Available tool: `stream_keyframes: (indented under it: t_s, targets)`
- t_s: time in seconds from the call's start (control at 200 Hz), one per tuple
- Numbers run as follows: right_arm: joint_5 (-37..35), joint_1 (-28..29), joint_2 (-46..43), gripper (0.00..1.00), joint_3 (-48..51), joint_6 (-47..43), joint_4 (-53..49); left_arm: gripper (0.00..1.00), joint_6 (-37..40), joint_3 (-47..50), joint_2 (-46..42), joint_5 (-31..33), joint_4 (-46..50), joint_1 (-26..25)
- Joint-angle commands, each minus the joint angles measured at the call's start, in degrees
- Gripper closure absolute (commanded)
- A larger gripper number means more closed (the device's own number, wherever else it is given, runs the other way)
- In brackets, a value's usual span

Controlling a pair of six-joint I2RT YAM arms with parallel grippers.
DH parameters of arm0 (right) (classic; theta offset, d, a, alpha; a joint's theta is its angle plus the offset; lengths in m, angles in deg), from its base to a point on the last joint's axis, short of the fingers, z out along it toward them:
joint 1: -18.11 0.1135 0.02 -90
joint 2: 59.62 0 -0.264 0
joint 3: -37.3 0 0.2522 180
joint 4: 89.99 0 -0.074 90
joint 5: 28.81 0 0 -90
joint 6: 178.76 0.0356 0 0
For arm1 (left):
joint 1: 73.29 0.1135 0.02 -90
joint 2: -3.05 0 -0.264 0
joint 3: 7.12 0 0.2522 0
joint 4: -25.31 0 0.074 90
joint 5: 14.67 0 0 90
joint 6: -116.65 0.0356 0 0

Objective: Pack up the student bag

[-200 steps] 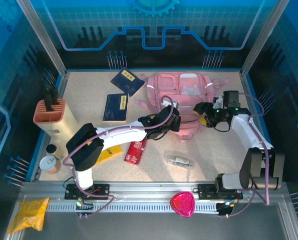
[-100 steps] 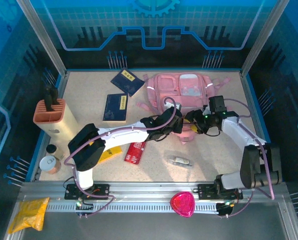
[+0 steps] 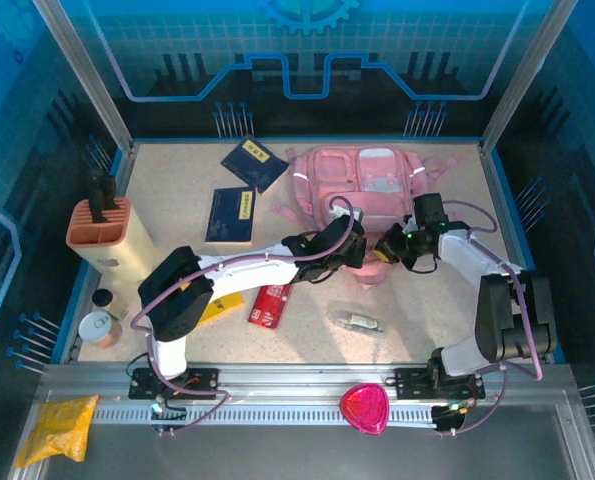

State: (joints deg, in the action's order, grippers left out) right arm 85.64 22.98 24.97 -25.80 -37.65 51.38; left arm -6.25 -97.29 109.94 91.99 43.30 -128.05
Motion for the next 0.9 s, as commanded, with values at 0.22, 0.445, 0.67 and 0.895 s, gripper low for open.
stream_keyframes:
  t_s: [0.22, 0.445, 0.67, 0.895]
  targets:
    - [-3.84, -5.39, -4.46, 1.00, 2.77, -4.23, -2.79, 1.00, 0.82, 3.02, -4.65, 4.57, -2.15, -0.54]
    - [-4.61, -10.02, -7.65, 1.00, 2.64, -6.70, -4.90, 1.00, -2.20, 8.58, -7.28, 8.17, -1.23, 1.72]
    - [-3.71, -13.00, -10.30, 1.00, 1.46, -8.40, -8.00, 1.00, -1.87, 13.10, -7.26, 10.12, -3.70, 5.77]
    - [-3.82, -13.46, -12.16, 1.00, 3.76, -8.58, -8.45, 1.00, -0.85, 13.36, -4.40, 10.83, -8.20, 10.50]
